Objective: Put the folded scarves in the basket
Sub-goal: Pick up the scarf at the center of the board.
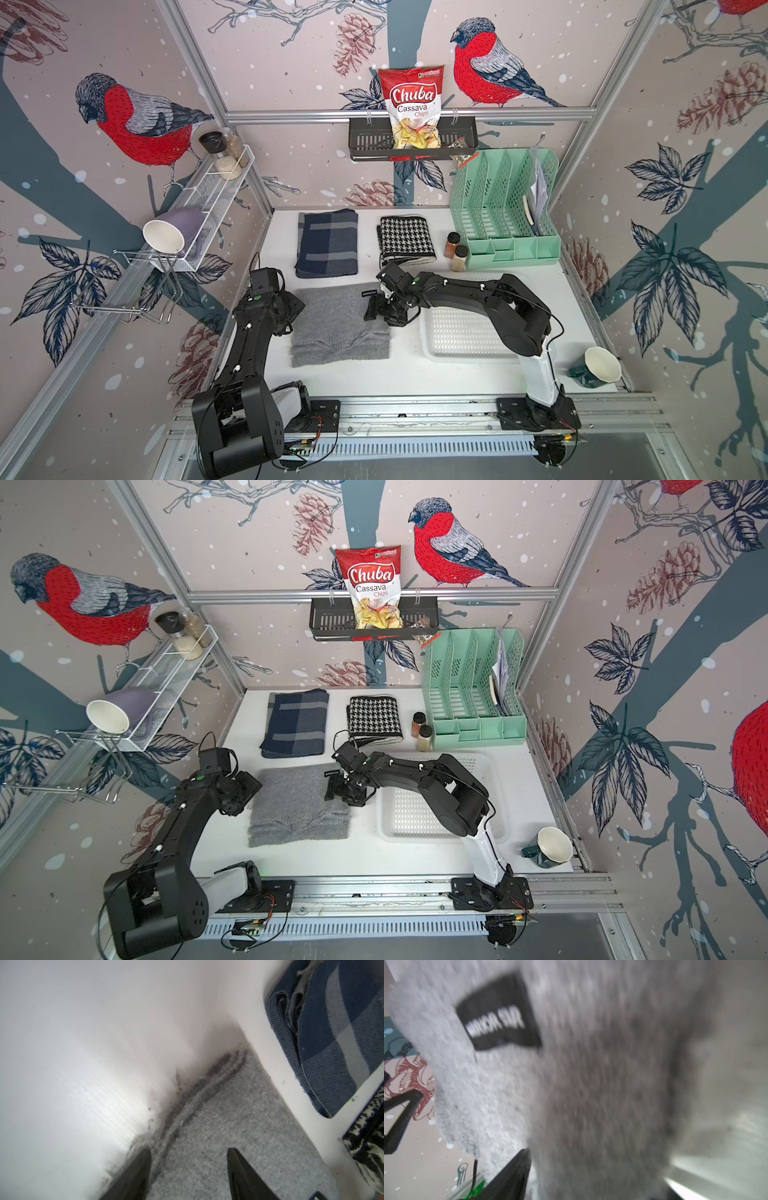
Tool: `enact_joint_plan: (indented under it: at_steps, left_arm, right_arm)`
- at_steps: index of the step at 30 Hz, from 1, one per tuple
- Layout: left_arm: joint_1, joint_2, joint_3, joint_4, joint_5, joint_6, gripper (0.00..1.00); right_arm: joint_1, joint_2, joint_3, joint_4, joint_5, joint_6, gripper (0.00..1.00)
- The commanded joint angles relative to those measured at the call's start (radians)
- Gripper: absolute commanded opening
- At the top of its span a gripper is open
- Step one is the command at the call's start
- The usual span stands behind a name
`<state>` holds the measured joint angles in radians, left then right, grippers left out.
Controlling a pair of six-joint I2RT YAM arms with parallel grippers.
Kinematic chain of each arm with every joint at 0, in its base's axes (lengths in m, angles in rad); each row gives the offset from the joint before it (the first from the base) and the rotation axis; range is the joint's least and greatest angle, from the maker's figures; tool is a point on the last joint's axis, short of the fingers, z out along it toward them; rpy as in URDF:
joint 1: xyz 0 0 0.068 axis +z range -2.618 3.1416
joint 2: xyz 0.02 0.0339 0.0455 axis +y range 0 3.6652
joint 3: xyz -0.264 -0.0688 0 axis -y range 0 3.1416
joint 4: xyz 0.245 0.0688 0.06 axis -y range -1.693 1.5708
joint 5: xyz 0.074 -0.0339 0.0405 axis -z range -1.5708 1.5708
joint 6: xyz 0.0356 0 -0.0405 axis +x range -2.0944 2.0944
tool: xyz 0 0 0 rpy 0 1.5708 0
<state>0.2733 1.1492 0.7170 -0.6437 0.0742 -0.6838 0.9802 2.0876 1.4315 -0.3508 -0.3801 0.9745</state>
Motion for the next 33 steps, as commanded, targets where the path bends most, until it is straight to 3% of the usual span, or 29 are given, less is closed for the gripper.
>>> enact_joint_plan:
  at_steps: [1,4,8,14,21,29,33]
  left_arm:
    - [0.003,-0.003,-0.003,0.003,-0.012,-0.014,0.62]
    - [0.003,-0.005,-0.01,0.007,-0.009,-0.013,0.62]
    - [0.003,-0.005,-0.033,0.025,0.027,-0.021,0.61]
    - [0.002,0.02,-0.092,0.08,0.133,-0.024,0.63]
    - [0.001,0.002,-0.172,0.185,0.238,-0.039,0.64]
    - [-0.007,0.049,-0.196,0.2,0.208,-0.065,0.61]
    - [-0.021,0.063,-0.177,0.189,0.118,-0.076,0.64]
  right_arm:
    - [-0.015,0.034,0.023,-0.039,0.06,-0.029,0.69]
    - [-0.042,0.059,0.05,-0.047,0.053,-0.071,0.59]
    - [-0.084,0.083,0.11,-0.082,0.08,-0.163,0.57]
    - [-0.126,0.161,0.27,-0.217,0.078,-0.326,0.58]
    - [-0.137,0.172,0.294,-0.252,0.072,-0.372,0.67]
    - [-0.133,0.156,0.271,-0.236,0.052,-0.362,0.69]
    - [-0.127,0.144,0.254,-0.229,0.052,-0.356,0.69]
